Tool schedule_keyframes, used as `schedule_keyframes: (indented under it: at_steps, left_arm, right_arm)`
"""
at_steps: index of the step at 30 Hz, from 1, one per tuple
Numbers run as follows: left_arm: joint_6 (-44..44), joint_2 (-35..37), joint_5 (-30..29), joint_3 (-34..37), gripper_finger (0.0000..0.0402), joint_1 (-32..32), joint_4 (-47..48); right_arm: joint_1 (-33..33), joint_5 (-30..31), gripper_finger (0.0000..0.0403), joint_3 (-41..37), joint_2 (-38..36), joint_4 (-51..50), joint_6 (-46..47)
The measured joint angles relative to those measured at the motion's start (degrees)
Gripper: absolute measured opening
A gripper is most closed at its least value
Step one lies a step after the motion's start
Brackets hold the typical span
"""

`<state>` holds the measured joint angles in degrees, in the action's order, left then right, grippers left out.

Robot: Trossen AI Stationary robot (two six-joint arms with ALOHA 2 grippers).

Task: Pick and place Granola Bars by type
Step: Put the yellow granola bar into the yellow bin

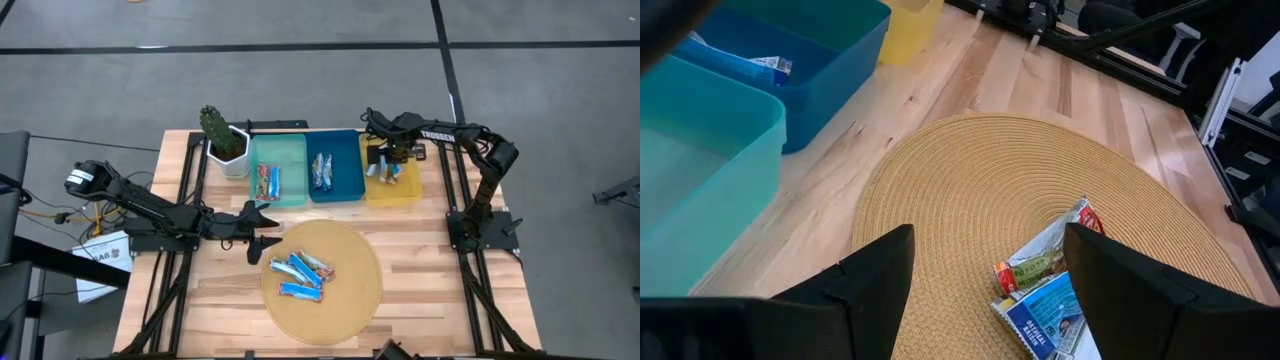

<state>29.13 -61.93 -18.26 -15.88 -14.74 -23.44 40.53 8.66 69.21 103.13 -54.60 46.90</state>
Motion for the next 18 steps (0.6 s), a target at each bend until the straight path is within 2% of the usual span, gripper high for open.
schedule_keyframes:
  at_steps: [9, 18]
  left_arm:
    - [1.08, 0.0, -0.01, 0.01, 0.0249, -0.01, 0.0]
    - [1.55, 0.0, 0.0, 0.02, 0.0249, 0.0, 0.0]
  right_arm:
    - [0.0, 0.22, 0.0, 0.0, -0.02, -0.45, 7.48]
    - [-0.27, -1.02, 0.0, 0.0, -0.02, -0.42, 7.29]
